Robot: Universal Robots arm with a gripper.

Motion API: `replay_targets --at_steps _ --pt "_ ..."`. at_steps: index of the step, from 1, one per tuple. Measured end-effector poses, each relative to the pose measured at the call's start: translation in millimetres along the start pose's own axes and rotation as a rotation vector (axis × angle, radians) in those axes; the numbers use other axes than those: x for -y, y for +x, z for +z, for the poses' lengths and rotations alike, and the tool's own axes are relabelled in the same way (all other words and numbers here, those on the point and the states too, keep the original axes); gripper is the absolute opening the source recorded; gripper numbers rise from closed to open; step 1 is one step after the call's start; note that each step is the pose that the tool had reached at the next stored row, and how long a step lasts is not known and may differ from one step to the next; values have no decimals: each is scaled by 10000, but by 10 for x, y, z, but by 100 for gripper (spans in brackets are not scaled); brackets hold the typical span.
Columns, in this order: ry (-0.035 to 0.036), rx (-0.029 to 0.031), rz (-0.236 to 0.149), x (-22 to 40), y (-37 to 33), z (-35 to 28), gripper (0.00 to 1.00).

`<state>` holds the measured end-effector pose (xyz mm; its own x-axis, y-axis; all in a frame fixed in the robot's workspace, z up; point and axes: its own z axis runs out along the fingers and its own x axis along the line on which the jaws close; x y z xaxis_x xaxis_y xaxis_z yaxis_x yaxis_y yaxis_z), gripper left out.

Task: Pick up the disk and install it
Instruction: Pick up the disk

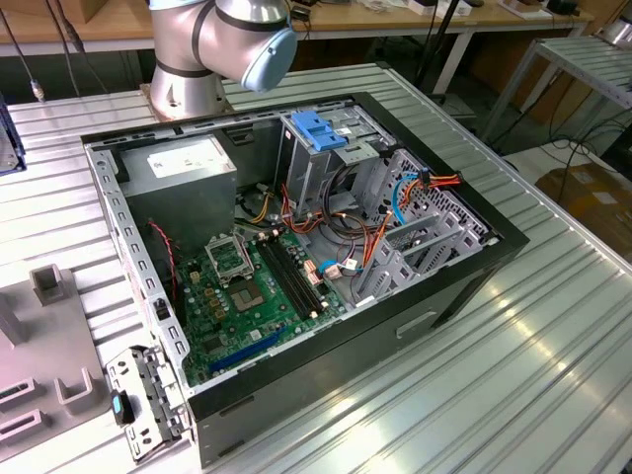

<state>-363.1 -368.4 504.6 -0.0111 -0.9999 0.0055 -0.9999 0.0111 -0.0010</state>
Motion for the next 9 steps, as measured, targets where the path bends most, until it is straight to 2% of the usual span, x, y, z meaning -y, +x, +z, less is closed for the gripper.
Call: replay_targets --at_steps 9 --pt "0 -1 0 152 -2 0 37"
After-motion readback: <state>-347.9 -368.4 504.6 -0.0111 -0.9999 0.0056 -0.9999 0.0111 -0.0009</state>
